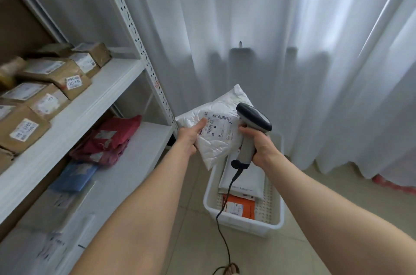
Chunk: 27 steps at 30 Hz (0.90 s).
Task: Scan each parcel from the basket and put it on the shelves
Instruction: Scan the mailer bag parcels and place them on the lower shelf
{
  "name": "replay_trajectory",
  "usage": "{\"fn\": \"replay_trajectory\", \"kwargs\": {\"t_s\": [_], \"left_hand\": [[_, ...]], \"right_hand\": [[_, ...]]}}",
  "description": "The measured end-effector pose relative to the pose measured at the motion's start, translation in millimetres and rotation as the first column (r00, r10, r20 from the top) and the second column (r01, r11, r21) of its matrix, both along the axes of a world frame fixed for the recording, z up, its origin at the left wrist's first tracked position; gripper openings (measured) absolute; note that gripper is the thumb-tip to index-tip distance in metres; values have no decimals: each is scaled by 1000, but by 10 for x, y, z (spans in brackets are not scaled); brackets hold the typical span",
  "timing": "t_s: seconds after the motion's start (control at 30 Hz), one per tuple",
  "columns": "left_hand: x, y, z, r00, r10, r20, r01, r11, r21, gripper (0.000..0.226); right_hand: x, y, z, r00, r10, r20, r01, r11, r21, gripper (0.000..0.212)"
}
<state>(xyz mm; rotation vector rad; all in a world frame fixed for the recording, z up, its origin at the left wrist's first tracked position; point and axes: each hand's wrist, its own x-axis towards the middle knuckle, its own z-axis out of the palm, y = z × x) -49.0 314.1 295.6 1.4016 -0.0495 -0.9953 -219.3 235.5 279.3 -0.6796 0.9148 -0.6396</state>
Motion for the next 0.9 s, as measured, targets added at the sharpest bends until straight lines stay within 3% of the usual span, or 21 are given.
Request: {"fn": "replay_trajectory", "kwargs": {"t_s": [0.2, 0.33, 0.53, 0.67, 0.8, 0.9], "left_hand": [[-24, 393, 203, 998, -48, 29, 51, 994, -93, 6], [144, 550, 336, 999, -5, 52, 9, 996, -85, 11], [450, 820, 471, 992, 63, 112, -54, 995, -80, 6], [579, 936, 477, 977, 111, 182, -107, 994, -32, 17], [537, 973, 509, 988, 17, 156, -16, 1000, -4, 16], [529, 1027, 552, 991, -59, 118, 62, 998, -20, 22]], "right_hand": [[-46, 309, 228, 1000, 2, -1, -2, 1000, -15, 15], [35, 440, 335, 996, 78, -42, -81, 995, -60, 15], [247, 741, 394, 995, 39, -88, -45, 997, -65, 15], [372, 947, 459, 987, 156, -40, -158, 986, -61, 16], [517, 1109, 562, 975, 216, 60, -214, 976, -33, 18], [586, 1177, 631, 981, 164, 100, -165, 986, 3, 22]]}}
